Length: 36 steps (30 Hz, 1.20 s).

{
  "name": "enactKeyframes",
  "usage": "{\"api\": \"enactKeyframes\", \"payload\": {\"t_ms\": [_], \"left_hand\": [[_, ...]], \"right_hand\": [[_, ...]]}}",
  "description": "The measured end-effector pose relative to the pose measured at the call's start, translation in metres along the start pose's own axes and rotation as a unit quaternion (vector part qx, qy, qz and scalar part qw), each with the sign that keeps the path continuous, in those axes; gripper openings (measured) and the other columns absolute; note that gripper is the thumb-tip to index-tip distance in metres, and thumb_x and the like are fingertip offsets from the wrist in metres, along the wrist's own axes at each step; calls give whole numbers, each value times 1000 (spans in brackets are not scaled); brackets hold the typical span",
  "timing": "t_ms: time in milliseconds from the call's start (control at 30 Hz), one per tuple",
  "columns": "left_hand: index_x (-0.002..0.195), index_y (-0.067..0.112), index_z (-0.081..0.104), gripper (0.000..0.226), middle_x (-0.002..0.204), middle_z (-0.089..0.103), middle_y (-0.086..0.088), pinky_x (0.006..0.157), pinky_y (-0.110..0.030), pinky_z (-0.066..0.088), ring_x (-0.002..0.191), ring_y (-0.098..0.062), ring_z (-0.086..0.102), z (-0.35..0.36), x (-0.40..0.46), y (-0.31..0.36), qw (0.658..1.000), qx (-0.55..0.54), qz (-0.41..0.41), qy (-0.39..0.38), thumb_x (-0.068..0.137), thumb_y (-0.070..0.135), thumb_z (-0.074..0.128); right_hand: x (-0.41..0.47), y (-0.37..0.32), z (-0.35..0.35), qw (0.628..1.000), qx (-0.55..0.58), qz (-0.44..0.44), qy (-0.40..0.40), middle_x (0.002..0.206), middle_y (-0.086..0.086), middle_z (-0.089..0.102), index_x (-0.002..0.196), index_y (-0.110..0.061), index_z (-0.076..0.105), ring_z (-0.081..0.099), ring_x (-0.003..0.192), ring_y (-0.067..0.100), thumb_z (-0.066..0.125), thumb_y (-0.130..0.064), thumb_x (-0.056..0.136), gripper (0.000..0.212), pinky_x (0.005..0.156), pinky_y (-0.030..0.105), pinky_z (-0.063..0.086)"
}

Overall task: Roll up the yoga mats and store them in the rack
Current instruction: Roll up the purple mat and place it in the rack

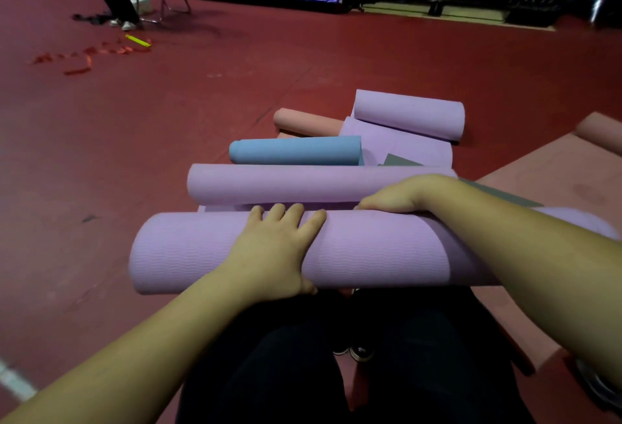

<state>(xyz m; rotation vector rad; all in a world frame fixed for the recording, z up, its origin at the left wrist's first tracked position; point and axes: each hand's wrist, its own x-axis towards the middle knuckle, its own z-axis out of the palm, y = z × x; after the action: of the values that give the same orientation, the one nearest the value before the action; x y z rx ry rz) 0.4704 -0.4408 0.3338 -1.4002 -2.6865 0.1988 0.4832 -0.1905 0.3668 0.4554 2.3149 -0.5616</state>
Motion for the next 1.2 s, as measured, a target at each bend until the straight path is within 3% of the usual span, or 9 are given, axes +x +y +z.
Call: {"api": "enactKeyframes", "payload": {"t_ms": [133, 267, 467, 633, 767, 867, 967, 1100, 1200], "left_hand": [[151, 30, 17, 115, 143, 39, 1, 102, -45, 35, 125, -27, 40, 1, 8, -4, 999, -22, -4, -35, 58, 79, 63], [148, 32, 25, 114, 140, 47, 3, 98, -44, 42, 123, -26, 44, -5, 27, -21, 991, -81, -2, -104, 53, 77, 71], [139, 39, 36, 110, 134, 54, 5, 100, -41, 45, 118, -21, 50, -11, 71, -48, 950, -206, -20, -236, 44, 72, 81], [148, 34, 34, 106, 139, 49, 13, 98, -30, 37, 120, -13, 47, -9, 91, -56, 908, -310, -25, -282, 59, 50, 90], [150, 32, 35, 112, 147, 44, 12, 109, -36, 35, 132, -13, 41, -3, 85, -58, 938, -269, -24, -215, 54, 69, 79], [138, 28, 51, 97, 136, 47, 3, 105, -40, 39, 125, -20, 37, 11, 61, -51, 974, -223, -21, -48, 57, 81, 54], [129, 18, 54, 82, 127, 53, -12, 100, -53, 42, 114, -35, 48, 42, 24, -33, 984, -110, -8, 138, 69, 73, 57], [145, 16, 35, 119, 145, 45, -24, 100, -73, 28, 129, -48, 44, 64, 10, -15, 997, 47, -29, 53, 47, 67, 81], [145, 19, 32, 110, 145, 45, -28, 95, -74, 32, 125, -53, 46, 56, 22, -13, 997, 27, -70, 27, 54, 54, 84]], "right_hand": [[2, -4, -3, 995, -68, -9, 65, 141, -2, 52, 130, -28, 61, 48, 127, 22, 40, -59, 98, 49, 103, 36, 32], [-2, -10, -6, 982, -104, -46, 151, 137, 6, 57, 120, -18, 65, 51, 122, 24, 34, -52, 102, 50, 96, 30, 34], [0, -12, 13, 981, -88, -32, 167, 153, 8, 42, 142, -18, 51, 40, 138, 26, 18, -66, 98, 73, 112, 37, 29], [13, -11, 17, 972, -101, -16, 212, 145, 9, 51, 133, -19, 60, 48, 130, 28, 20, -65, 96, 72, 105, 39, 37], [22, -11, 11, 976, -79, -15, 204, 145, 11, 51, 129, -18, 62, 49, 129, 29, 25, -63, 96, 68, 104, 38, 37], [25, -11, 4, 982, -61, -13, 177, 150, 12, 44, 137, -16, 56, 44, 134, 29, 26, -59, 99, 64, 106, 37, 32], [29, -14, -5, 990, -41, -16, 134, 156, 8, 37, 143, -20, 50, 37, 139, 26, 28, -57, 99, 61, 110, 37, 27], [31, -23, -11, 992, -36, -15, 116, 152, 5, 42, 137, -25, 55, 41, 134, 24, 32, -57, 98, 55, 100, 35, 30], [31, -27, -13, 994, -15, -11, 104, 144, 6, 50, 128, -27, 60, 48, 121, 24, 36, -55, 97, 48, 91, 34, 31]]}}
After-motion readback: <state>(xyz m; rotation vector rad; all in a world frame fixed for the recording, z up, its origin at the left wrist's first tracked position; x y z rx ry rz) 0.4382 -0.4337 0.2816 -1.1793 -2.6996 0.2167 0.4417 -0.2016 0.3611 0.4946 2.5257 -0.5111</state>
